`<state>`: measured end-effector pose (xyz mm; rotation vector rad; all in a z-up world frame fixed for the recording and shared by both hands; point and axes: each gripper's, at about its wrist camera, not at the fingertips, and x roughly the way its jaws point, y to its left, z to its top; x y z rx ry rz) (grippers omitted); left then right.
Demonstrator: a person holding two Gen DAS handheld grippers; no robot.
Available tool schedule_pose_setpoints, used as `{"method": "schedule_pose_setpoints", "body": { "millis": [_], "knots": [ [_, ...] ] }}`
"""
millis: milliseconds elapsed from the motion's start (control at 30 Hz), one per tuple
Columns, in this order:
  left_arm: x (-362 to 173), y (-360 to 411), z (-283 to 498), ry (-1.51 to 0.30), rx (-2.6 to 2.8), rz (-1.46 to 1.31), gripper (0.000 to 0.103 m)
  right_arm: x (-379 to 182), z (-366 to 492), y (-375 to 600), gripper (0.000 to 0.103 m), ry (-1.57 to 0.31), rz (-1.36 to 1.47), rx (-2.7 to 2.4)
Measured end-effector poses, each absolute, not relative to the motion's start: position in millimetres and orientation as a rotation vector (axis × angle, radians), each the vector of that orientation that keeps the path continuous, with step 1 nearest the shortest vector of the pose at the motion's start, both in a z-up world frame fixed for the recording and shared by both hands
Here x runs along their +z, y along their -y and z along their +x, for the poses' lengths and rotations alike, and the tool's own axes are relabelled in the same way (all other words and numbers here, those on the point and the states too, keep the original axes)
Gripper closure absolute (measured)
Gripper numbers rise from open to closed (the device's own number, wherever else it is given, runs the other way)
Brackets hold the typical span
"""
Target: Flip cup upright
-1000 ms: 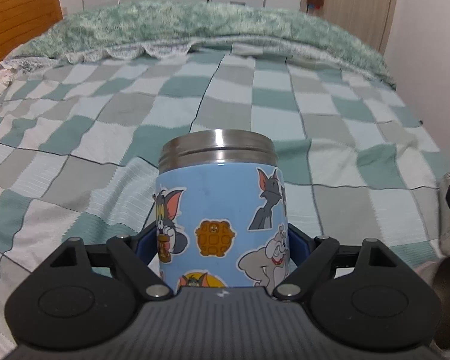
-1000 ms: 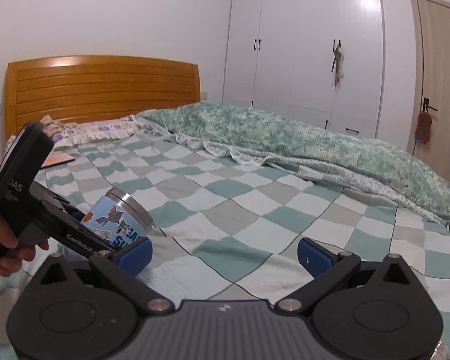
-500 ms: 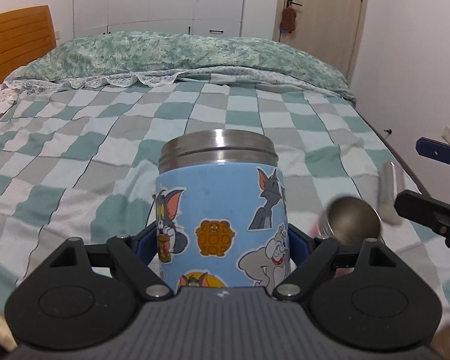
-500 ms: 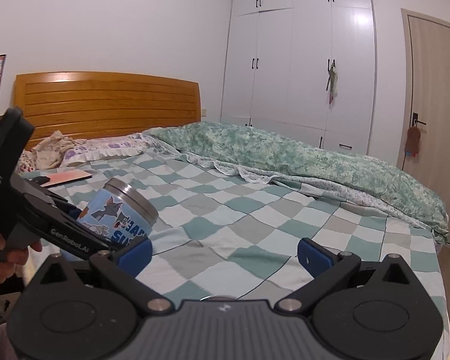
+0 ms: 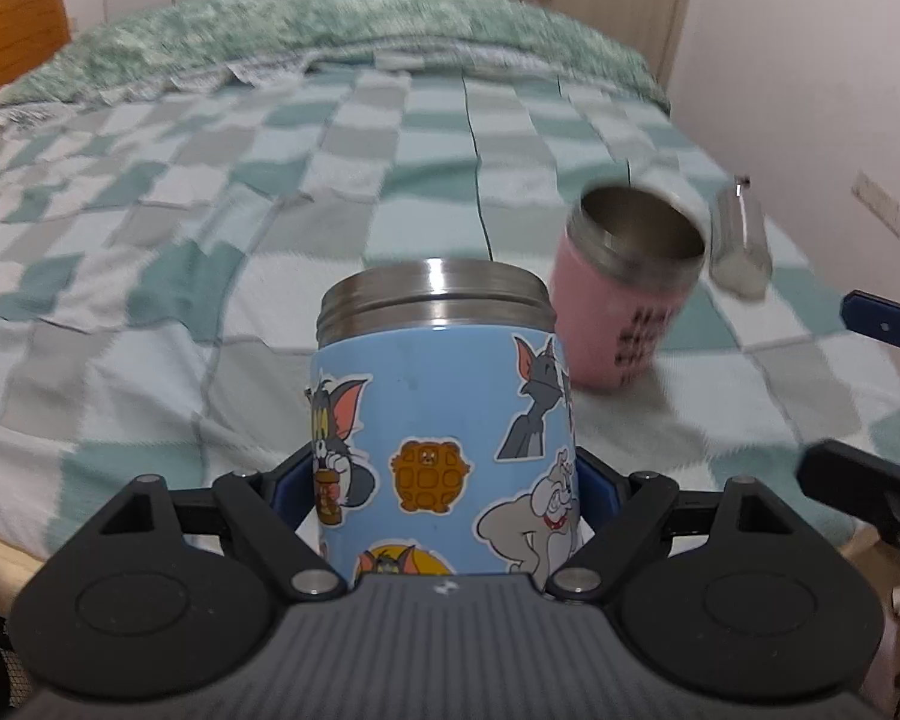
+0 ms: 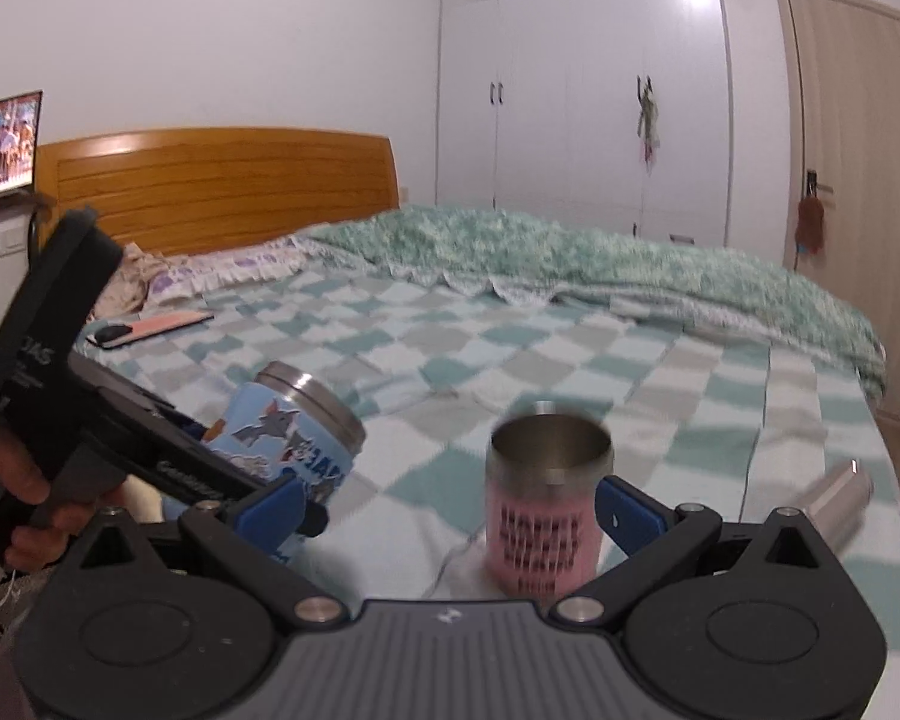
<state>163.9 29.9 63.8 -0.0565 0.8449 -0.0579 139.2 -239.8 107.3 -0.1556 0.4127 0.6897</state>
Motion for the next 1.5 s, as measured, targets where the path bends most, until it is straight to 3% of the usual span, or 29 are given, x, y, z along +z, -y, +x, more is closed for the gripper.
{"method": "schedule_pose_setpoints", "body": {
  "millis": [233,433,467,500,533,767,1033,1500],
  "knots": [
    [27.4,-24.2,188.6,-0.906,-0.062,0.015,0.018,82.4,144.3,240.6,0.000,-0.484,-0.144,0.647],
    [29.6,-28.9,191.1,-0.913,-0.103,0.015,0.016,79.6,148.4,233.9,0.000,-0.500,-0.146,0.635],
    [32.5,-31.4,188.6,-0.909,-0.104,0.010,0.014,80.1,148.4,232.4,0.000,-0.502,-0.146,0.633],
    [37.1,-34.1,186.1,-0.894,-0.106,0.002,0.004,81.0,148.4,230.8,0.000,-0.505,-0.146,0.632],
    [44.5,-40.0,178.3,-0.853,-0.123,-0.018,0.000,81.7,149.3,228.7,0.000,-0.508,-0.144,0.632],
    [78.8,-88.1,136.2,-0.643,-0.110,-0.063,0.000,88.1,137.7,201.3,0.000,-0.534,-0.151,0.616],
    [64.7,-136.7,124.2,-0.542,-0.096,0.012,0.000,88.2,149.0,146.5,0.000,-0.649,-0.121,0.537],
    [30.6,-168.2,149.6,-0.582,-0.242,0.102,0.000,72.3,208.8,76.0,0.000,-0.878,0.006,0.366]
  ]
}}
